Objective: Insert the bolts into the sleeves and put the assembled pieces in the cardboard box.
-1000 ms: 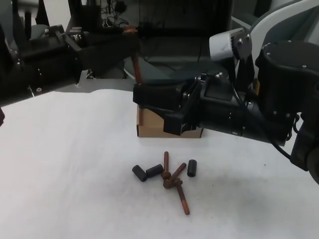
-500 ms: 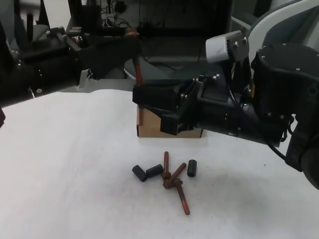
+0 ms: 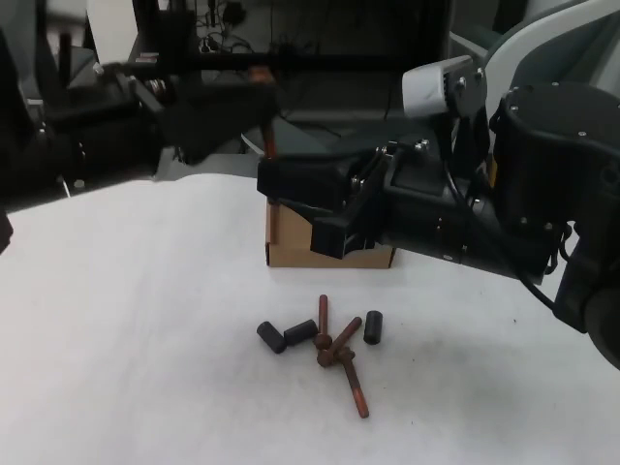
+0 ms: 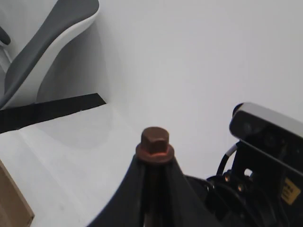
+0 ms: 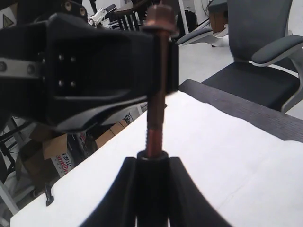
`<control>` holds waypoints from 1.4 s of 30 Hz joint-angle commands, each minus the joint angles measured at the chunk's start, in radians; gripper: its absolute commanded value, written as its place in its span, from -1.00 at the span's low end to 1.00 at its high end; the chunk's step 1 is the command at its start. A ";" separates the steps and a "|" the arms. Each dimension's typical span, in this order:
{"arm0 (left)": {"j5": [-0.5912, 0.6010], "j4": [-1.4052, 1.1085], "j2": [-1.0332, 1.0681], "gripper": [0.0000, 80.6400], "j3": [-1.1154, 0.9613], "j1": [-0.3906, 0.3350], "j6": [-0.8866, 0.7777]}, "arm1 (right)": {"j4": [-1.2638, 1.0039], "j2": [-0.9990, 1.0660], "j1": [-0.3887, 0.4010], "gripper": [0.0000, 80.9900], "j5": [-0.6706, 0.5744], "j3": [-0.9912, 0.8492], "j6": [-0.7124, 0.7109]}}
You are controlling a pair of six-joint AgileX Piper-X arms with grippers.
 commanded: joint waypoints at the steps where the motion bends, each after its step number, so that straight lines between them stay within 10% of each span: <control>1: 0.047 0.036 -0.006 -0.96 -0.003 0.000 0.059 | -0.025 -0.001 -0.007 -0.99 0.022 -0.013 0.000; 16: 0.050 0.045 -0.006 -0.98 -0.003 0.002 0.082 | -0.025 -0.001 -0.007 -0.99 0.022 -0.013 0.000; 23: 0.072 -0.015 -0.006 0.74 -0.003 0.002 0.116 | -0.025 -0.001 -0.007 -0.99 0.022 -0.013 0.000; 42: 0.051 -0.186 -0.016 0.74 -0.005 0.027 -0.021 | 0.066 -0.001 -0.055 -0.99 0.030 -0.013 -0.059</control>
